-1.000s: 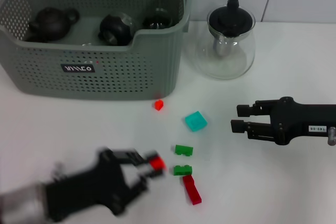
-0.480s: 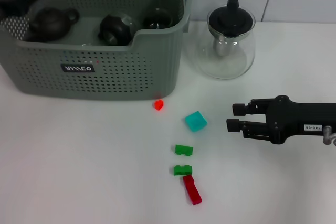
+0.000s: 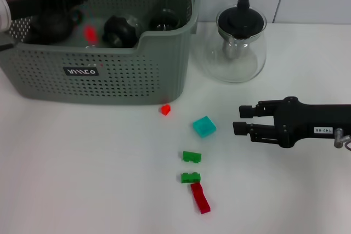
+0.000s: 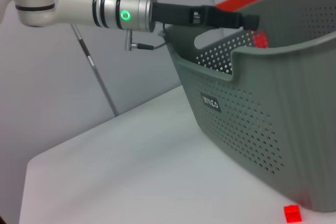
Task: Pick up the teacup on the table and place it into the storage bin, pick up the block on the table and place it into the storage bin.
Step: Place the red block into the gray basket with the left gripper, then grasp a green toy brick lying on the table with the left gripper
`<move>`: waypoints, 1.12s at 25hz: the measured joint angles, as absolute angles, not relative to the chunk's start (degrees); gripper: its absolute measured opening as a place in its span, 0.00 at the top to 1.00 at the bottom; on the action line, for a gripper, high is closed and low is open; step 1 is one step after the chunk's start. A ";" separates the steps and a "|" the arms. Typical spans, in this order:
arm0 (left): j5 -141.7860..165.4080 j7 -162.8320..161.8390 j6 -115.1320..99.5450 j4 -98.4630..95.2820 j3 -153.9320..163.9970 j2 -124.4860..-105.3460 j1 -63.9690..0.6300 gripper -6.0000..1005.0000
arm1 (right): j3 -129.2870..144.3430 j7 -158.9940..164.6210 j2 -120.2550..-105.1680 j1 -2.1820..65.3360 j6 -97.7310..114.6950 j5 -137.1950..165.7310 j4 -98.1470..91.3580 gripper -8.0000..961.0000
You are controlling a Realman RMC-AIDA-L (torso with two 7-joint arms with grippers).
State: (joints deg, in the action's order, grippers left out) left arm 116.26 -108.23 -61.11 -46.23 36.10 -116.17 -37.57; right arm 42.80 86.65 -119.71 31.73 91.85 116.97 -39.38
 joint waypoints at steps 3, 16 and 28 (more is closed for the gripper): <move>109.32 -104.90 -65.68 -49.64 33.83 -118.00 -34.78 0.74 | 42.80 86.65 -119.71 31.73 91.72 116.98 -39.37 0.45; 95.06 -55.34 -103.62 -32.96 31.99 -121.71 -13.89 0.25 | 42.80 87.05 -119.65 31.60 90.41 116.99 -39.38 0.45; 106.76 -35.04 -85.74 -16.69 40.49 -124.43 -18.41 0.35 | 42.80 87.50 -119.86 32.22 90.57 116.98 -39.37 0.45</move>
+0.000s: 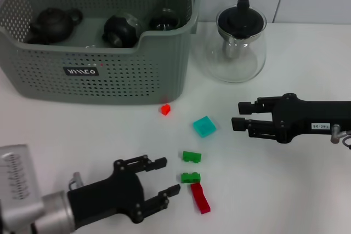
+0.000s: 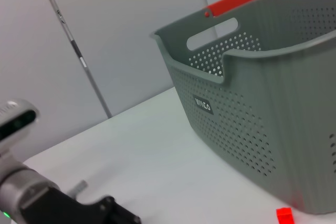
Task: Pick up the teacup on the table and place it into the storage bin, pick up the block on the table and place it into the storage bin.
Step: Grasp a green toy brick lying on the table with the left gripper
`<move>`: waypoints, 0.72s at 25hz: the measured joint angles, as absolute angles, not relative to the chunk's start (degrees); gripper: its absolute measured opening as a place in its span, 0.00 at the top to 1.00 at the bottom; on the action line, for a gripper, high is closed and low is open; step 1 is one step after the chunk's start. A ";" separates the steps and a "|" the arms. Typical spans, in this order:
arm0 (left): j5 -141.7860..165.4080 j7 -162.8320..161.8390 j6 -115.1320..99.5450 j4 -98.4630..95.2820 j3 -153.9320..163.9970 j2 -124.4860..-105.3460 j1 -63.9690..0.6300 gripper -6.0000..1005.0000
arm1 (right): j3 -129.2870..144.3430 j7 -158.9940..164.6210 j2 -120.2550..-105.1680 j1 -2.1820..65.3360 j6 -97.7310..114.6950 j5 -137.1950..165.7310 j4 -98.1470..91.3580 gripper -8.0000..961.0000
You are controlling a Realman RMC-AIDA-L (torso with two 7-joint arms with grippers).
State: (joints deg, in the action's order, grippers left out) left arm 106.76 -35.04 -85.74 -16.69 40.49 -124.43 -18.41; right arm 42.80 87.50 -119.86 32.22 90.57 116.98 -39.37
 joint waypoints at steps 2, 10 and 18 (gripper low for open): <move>106.78 -33.06 -83.39 -14.70 40.68 -124.44 -20.14 0.38 | 42.80 87.60 -119.89 32.20 90.54 116.98 -39.38 0.45; 106.47 -26.90 -74.97 -9.87 40.67 -124.54 -24.92 0.53 | 42.80 87.63 -119.88 32.08 90.37 116.98 -39.38 0.45; 106.58 -26.71 -72.82 -8.90 40.75 -124.68 -26.05 0.59 | 42.80 87.63 -119.80 32.07 90.35 116.98 -39.38 0.45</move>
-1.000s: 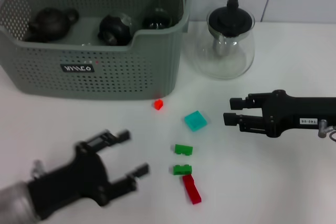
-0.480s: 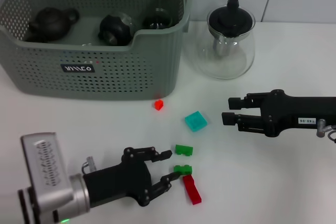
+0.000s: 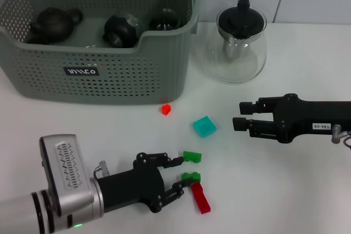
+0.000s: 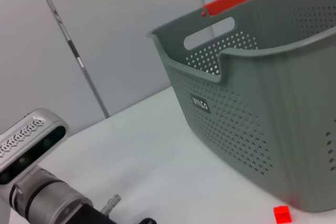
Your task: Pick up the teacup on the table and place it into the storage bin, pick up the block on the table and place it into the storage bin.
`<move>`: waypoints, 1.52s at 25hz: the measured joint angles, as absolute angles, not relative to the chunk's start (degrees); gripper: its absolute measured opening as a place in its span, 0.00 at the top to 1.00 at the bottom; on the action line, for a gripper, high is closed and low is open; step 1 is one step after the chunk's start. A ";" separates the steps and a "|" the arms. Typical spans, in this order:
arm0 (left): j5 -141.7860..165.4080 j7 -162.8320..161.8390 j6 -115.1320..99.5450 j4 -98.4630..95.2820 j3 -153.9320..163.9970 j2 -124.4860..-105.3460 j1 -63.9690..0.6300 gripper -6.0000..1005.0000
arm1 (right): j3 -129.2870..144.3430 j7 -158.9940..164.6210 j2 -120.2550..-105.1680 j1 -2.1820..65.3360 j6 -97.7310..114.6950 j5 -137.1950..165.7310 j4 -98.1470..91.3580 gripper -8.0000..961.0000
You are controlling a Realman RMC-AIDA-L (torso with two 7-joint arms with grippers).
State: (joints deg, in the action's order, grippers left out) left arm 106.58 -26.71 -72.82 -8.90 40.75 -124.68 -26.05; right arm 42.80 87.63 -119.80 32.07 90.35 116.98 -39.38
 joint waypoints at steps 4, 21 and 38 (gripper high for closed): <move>106.82 -26.61 -71.49 -7.61 41.15 -124.78 -26.89 0.59 | 42.80 87.63 -119.79 31.87 90.34 116.98 -39.38 0.45; 106.87 -26.54 -68.94 -5.79 41.31 -124.81 -27.96 0.60 | 42.80 87.62 -119.74 31.64 90.45 116.98 -39.38 0.45; 106.39 -30.30 -70.15 -5.55 40.86 -124.37 -28.08 0.83 | 42.80 87.63 -119.60 31.64 90.45 116.98 -39.38 0.45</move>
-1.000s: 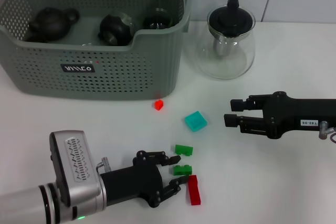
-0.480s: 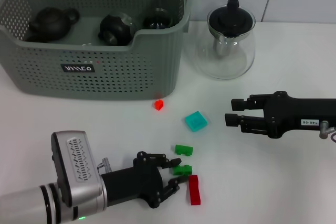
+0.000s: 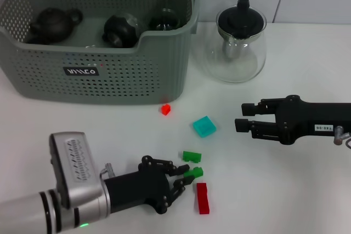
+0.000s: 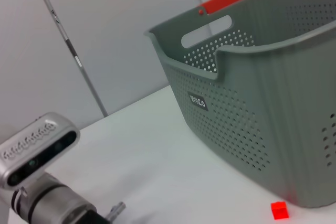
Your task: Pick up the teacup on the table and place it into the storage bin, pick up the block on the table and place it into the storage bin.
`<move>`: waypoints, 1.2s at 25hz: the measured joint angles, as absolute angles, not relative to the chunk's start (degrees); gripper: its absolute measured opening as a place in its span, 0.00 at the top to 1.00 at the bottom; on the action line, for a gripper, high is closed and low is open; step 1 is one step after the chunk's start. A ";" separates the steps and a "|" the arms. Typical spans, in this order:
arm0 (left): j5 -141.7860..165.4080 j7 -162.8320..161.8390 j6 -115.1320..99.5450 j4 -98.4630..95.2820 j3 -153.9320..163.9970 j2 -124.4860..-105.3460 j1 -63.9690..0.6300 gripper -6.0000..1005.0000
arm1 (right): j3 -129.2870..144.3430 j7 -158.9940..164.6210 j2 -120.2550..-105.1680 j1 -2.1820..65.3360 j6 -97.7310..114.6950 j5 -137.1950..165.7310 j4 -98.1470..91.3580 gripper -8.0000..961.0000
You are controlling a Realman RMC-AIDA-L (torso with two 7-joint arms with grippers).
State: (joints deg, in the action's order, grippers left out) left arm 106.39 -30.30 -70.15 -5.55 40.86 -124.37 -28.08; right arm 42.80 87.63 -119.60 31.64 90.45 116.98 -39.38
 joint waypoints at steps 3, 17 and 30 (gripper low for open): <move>106.59 -35.37 -75.66 -9.67 41.03 -124.02 -25.81 0.84 | 42.80 87.63 -119.48 31.60 90.62 116.99 -39.37 0.45; 102.99 -76.35 -104.00 -47.66 19.20 -120.22 -22.42 0.80 | 42.80 87.63 -119.53 31.66 90.51 116.98 -39.37 0.45; 121.30 -112.50 -61.42 -47.29 37.86 -114.87 -39.39 0.75 | 42.80 87.62 -119.61 31.83 90.35 116.98 -39.37 0.46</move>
State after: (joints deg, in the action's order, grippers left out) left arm 121.30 -112.50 -61.42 -47.29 37.86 -114.87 -39.39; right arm 42.80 87.62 -119.61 31.83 90.35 116.98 -39.37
